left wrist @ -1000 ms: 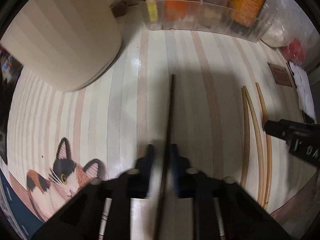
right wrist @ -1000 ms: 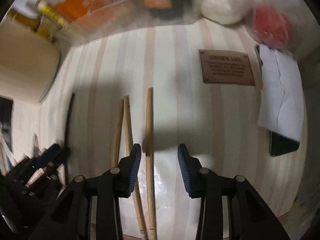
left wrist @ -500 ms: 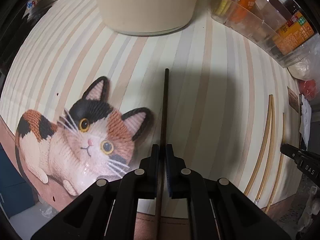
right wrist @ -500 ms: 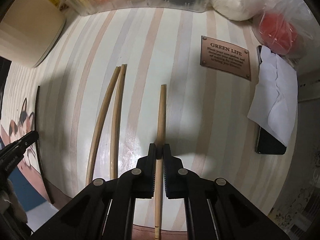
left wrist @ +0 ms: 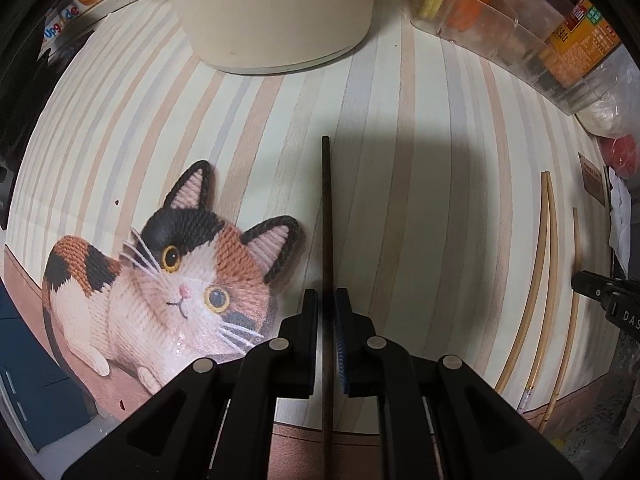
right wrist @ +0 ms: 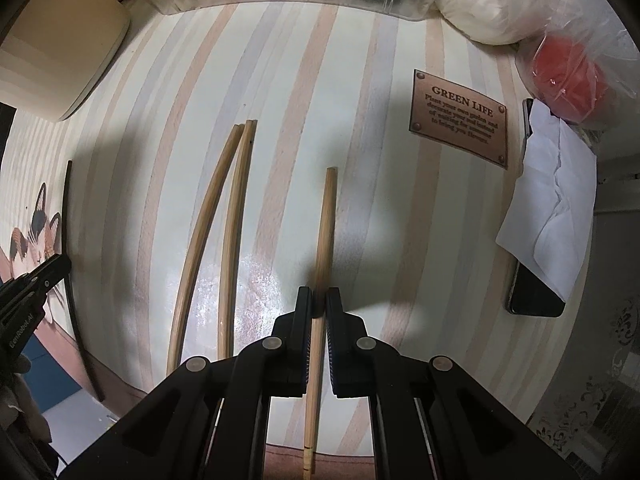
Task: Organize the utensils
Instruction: 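Grasp a black chopstick with the left tool while the right tool grasps a wooden chopstick, then lift both chopsticks and lower them into the beige holder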
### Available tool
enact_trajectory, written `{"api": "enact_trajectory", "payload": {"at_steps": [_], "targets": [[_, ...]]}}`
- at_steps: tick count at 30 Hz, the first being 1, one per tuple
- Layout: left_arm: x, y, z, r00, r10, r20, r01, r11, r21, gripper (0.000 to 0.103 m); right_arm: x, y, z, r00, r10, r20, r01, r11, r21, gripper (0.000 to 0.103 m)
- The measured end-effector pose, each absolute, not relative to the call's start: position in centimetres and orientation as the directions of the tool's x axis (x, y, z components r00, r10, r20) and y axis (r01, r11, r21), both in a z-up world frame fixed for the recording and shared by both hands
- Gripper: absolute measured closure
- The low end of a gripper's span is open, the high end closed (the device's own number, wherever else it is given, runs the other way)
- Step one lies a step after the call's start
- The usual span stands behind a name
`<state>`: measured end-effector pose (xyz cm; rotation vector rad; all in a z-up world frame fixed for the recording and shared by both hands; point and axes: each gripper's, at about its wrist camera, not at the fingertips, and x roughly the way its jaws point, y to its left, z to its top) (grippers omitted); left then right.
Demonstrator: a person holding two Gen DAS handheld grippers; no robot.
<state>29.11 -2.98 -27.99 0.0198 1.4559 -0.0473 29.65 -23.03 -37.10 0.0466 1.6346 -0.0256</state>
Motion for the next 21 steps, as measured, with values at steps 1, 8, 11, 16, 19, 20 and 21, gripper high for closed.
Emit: {"api": "enact_trajectory", "payload": {"at_steps": [1,8,11,16,19,20,21], "targets": [[29.1,-3.1,-27.8,0.114,-0.021,-0.993,0.044,0.999,-0.016,0.095,29.6,-23.1,-37.0,-0.066,0.016,-0.998,0.047,0.999,0.013,0.096],[28.9,-4.0,-28.3,0.116,-0.018,-0.993,0.05,0.999,-0.012,0.095,29.4,-23.6,-37.4,-0.078,0.017,-0.997,0.06,0.998,0.012,0.095],[29.3,-4.6,-30.5,0.122,-0.003,-0.992,0.087,0.996,0.007,0.097,29.5,-23.7,-37.6,-0.079,0.014,-0.997,0.069,0.998,0.008,0.095],[29.7,-5.2,-31.1,0.125,-0.011,-0.992,0.103,0.995,0.002,0.1,29.2,-23.6,-37.5,-0.055,0.015,-0.998,0.079,0.997,0.011,0.097],[29.7,-5.5,-29.7,0.159,-0.028,-0.987,0.095,0.995,-0.013,0.1,28.6,-24.8,-36.9,-0.005,0.062,-0.998,0.135,0.989,0.061,0.097],[29.7,-5.5,-29.0,0.173,-0.038,-0.984,0.092,0.996,-0.022,0.1,28.5,-25.3,-36.2,0.022,0.083,-0.996,0.153,0.985,0.085,0.097],[29.7,-5.6,-28.2,0.186,-0.047,-0.981,0.091,0.995,-0.03,0.1,28.4,-25.6,-35.6,0.045,0.094,-0.995,0.165,0.981,0.1,0.097]]}}
